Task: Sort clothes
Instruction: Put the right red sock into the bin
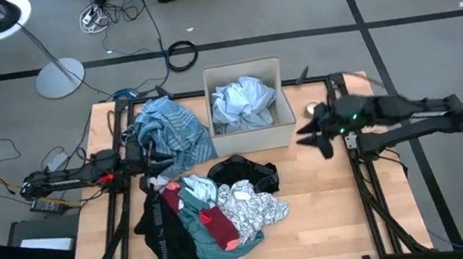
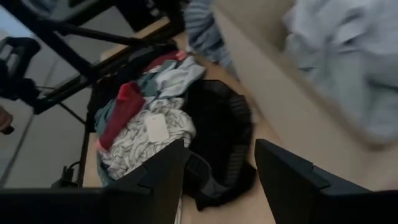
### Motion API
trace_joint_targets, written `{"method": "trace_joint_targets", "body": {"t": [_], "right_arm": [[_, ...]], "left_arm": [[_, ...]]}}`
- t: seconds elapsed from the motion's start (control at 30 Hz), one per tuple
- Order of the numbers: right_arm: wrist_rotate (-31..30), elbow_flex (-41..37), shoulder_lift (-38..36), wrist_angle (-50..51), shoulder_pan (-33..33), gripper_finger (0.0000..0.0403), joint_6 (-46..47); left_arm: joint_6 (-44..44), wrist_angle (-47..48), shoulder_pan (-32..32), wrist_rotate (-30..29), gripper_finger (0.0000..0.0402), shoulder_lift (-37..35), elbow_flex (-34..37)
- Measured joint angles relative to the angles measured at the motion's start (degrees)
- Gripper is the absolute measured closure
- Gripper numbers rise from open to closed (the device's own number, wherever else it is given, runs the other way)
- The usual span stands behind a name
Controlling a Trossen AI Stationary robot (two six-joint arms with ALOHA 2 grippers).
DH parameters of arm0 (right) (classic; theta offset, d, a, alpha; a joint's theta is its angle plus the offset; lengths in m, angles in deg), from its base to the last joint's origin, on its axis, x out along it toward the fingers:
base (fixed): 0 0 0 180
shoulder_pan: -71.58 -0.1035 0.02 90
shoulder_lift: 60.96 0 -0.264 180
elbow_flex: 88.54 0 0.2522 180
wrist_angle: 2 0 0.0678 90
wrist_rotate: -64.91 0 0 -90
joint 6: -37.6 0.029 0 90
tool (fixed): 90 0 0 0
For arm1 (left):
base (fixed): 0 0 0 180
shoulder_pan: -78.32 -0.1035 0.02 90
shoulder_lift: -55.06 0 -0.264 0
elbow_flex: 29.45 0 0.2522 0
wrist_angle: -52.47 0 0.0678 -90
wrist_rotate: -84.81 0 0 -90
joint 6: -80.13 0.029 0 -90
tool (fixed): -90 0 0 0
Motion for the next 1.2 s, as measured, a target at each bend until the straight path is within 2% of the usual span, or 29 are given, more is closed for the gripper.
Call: {"method": "trace_joint_targets", "body": {"t": [0.07, 0.2, 0.33, 0.47, 0.57, 0.8, 0.9, 1.07, 1.2], "right_arm": [[0.0, -5.21, 0.06, -7.37, -1.24, 0.0206, 0.0], [-0.03, -12.91, 0.96, -19.44, -2.38, 0.0206, 0.58], [0.17, -17.3, 1.71, -22.38, -2.99, 0.0206, 3.35], [1.18, -19.29, 1.72, -22.65, -4.51, 0.0206, 4.06], [1.27, -19.69, 1.61, -23.02, -5.59, 0.0206, 4.04], [1.45, -19.8, 1.61, -23.02, -7.34, 0.0206, 3.58], [1.49, -19.8, 1.61, -23.02, -7.78, 0.0206, 3.48], [1.49, -19.8, 1.61, -23.0, -8.73, 0.0206, 2.2], [1.27, -19.8, 1.61, -23.0, -9.66, 0.0206, 1.39]], "left_arm": [[-1.69, -0.14, -0.02, -1.82, 0.03, -0.03, -0.65], [-2.56, 8.41, 0.0, -5.86, 0.03, 1.57, -6.76], [-2.82, 16.77, -0.02, -7.33, 0.03, 7.1, -15.36], [-2.66, 22.45, 0.87, -7.39, 0.03, 16.24, -23.84], [-2.85, 25.62, 3.57, -7.75, 0.03, 25.7, -29.64], [-4.61, 36.98, 11.56, -14.0, 0.03, 47.56, -43.42], [-6.98, 40.6, 13.05, -13.38, 0.03, 54.25, -48.55], [-10.4, 43.95, 15.21, -8.49, 0.03, 62.84, -55.82], [-14.2, 51.26, 18.6, -8.37, 0.03, 69.34, -62.28]]}}
